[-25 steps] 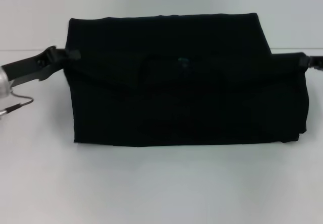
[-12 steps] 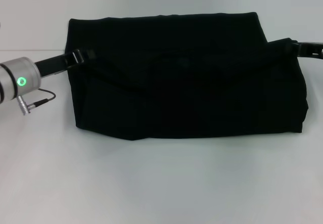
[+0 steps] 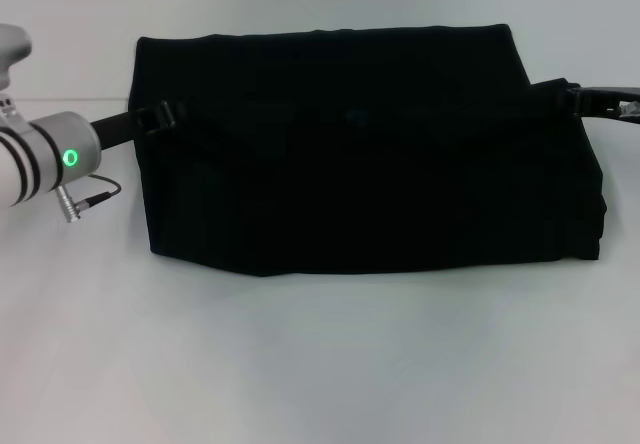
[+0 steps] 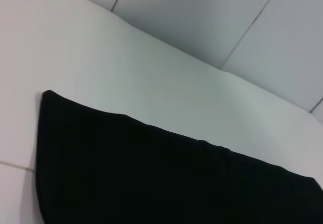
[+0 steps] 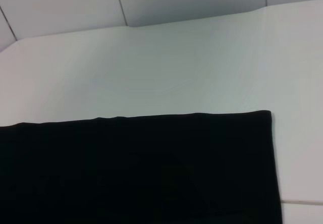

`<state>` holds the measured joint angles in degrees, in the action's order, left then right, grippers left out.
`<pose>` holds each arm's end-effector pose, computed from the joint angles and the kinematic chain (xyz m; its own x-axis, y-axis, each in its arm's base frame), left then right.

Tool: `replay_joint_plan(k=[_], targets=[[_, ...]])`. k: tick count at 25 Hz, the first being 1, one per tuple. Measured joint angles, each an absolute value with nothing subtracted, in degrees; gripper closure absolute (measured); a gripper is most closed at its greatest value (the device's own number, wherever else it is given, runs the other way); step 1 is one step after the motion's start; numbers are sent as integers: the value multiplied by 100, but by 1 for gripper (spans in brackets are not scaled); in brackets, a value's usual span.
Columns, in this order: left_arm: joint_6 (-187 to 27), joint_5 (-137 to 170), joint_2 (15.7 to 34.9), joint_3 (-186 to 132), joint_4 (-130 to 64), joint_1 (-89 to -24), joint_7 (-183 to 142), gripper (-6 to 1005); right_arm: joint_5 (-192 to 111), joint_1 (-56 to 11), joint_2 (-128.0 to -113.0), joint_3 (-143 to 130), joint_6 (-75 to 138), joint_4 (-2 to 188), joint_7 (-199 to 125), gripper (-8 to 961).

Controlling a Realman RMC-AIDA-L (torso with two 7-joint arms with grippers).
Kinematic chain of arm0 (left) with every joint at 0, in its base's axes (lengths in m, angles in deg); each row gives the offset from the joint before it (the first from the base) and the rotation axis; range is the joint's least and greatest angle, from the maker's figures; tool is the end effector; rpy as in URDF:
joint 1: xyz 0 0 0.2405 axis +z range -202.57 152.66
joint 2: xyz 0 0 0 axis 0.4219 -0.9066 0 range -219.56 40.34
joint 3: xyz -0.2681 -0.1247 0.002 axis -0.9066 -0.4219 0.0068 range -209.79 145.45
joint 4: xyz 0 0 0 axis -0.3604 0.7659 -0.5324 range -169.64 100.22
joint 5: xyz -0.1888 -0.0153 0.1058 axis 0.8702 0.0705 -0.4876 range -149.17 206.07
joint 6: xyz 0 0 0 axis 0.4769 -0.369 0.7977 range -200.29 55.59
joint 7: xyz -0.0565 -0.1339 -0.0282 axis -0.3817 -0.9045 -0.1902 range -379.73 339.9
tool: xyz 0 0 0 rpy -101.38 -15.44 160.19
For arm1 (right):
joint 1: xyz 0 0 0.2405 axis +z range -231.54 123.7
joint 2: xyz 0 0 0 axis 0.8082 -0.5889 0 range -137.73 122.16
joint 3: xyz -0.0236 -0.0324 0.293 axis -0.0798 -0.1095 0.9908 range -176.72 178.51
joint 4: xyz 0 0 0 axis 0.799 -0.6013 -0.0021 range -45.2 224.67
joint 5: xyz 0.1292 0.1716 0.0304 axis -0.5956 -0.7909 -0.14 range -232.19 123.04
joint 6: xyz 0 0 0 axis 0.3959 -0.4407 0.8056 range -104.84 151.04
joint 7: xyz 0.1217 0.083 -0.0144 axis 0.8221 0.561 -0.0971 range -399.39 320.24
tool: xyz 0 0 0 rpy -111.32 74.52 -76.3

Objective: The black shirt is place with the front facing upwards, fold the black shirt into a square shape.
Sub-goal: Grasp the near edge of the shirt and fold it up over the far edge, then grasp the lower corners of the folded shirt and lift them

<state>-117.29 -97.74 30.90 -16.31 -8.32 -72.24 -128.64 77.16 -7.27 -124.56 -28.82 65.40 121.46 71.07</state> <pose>-0.3011 0.4812 -0.0171 0.2976 0.5755 0.7617 0.9546 -0.1671 -0.2466 0.3039 0.4992 0.0230 0.5730 -0.5604 -0.5980 -0.8083 -0.2663 -0.5250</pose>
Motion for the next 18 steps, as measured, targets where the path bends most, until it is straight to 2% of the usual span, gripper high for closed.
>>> replay_joint_plan(k=[8, 10, 16, 18], targets=[[-11120, -9647, 3257, -1560, -829, -7308, -12876, 938, 7351, -771, -12522, -2901, 6379, 12130, 6849, 739], [-10991, -9584, 3285, -1557, -831, -7308, -12860, 809, 7079, -813, -12531, -2904, 6387, 12106, 6596, 736], [-10864, -9457, 3269, -1547, -835, -7306, -12867, 690, 6326, -943, -12571, -2895, 6401, 12103, 5981, 725], [-10945, -9411, 3226, -1548, -835, -7293, -12962, 650, 6092, -1029, -12569, -2891, 6496, 12131, 5909, 485]])
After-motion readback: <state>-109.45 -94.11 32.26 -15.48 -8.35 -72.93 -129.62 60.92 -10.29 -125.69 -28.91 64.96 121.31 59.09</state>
